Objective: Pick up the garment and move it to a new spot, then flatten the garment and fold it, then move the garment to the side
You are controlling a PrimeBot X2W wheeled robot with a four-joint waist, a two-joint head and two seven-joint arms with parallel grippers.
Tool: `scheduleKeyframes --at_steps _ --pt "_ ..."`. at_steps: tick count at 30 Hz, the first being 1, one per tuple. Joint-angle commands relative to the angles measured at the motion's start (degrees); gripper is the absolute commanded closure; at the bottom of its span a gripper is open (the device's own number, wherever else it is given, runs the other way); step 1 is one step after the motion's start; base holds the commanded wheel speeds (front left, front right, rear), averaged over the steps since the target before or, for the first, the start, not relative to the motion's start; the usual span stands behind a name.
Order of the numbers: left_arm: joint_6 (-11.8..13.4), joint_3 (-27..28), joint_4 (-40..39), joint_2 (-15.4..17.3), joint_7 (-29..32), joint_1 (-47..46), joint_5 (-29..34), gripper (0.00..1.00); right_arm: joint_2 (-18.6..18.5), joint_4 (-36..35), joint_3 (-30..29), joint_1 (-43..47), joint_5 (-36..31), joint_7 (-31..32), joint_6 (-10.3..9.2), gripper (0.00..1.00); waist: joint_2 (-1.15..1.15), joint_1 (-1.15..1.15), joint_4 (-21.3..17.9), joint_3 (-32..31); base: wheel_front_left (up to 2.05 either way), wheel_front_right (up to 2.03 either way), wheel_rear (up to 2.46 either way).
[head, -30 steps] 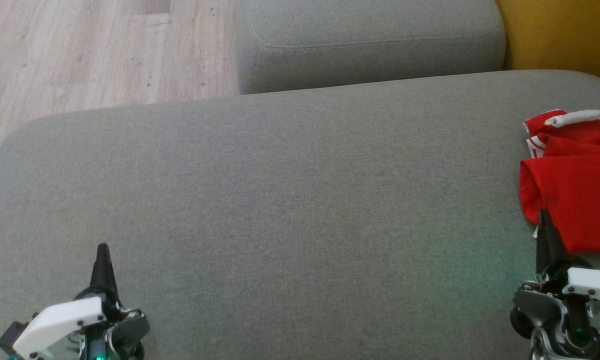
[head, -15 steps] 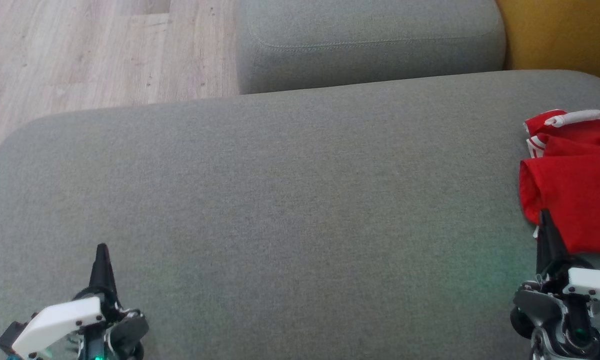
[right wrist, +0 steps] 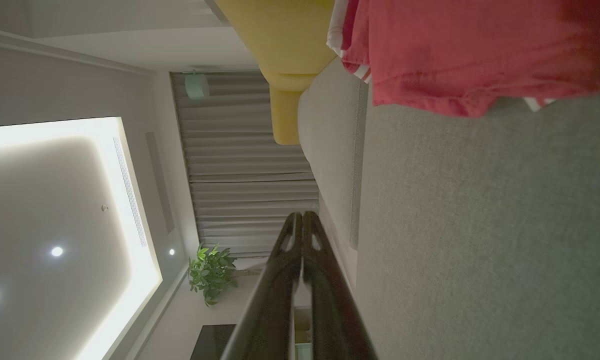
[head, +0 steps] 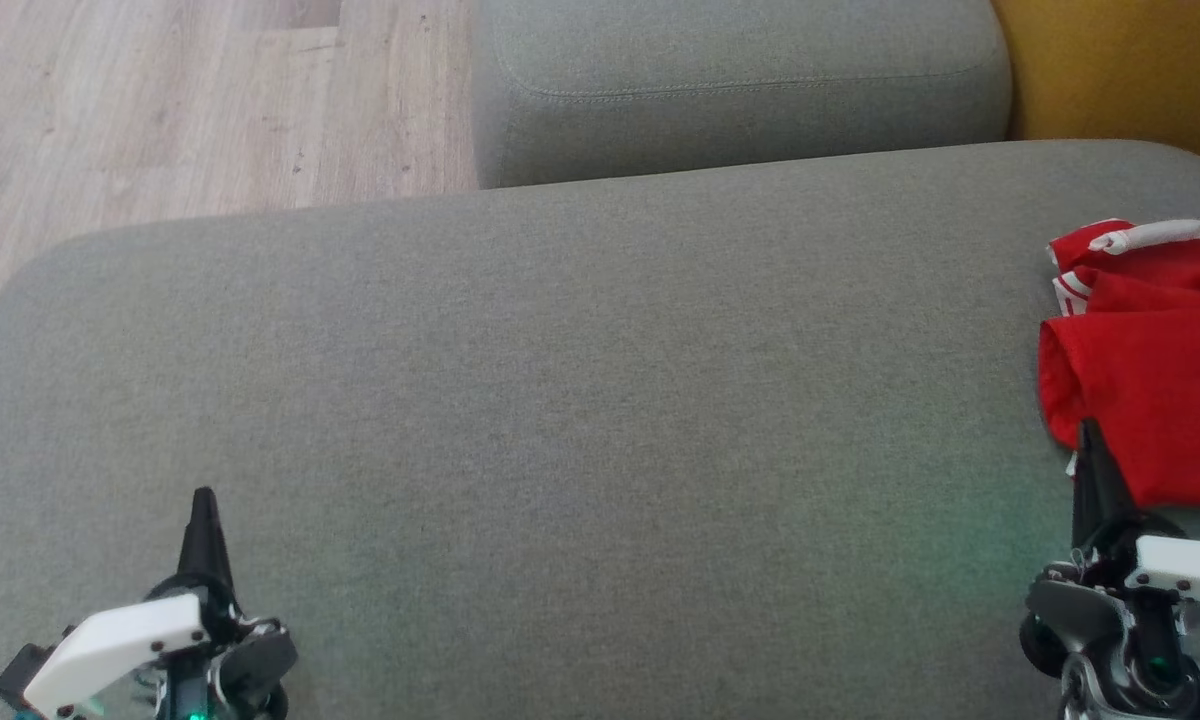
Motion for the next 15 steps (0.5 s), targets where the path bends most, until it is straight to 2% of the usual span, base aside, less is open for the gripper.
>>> scheduleKeyframes --at_steps 1,15 --pt "-0.4 2.0 -1.6 0.4 0.3 -2.8 0.3 1.00 -0.4 -1.8 1.1 -2.7 0.2 0.3 0.45 1.00 0.00 0.00 0.0 0.0 0.00 0.00 0.00" --pt "-0.4 2.2 -1.6 0.3 0.5 -2.9 0.5 1.00 -0.3 -1.8 1.0 -2.7 0.1 0.4 0.45 1.00 0.00 0.00 0.0 0.0 0.00 0.00 0.00"
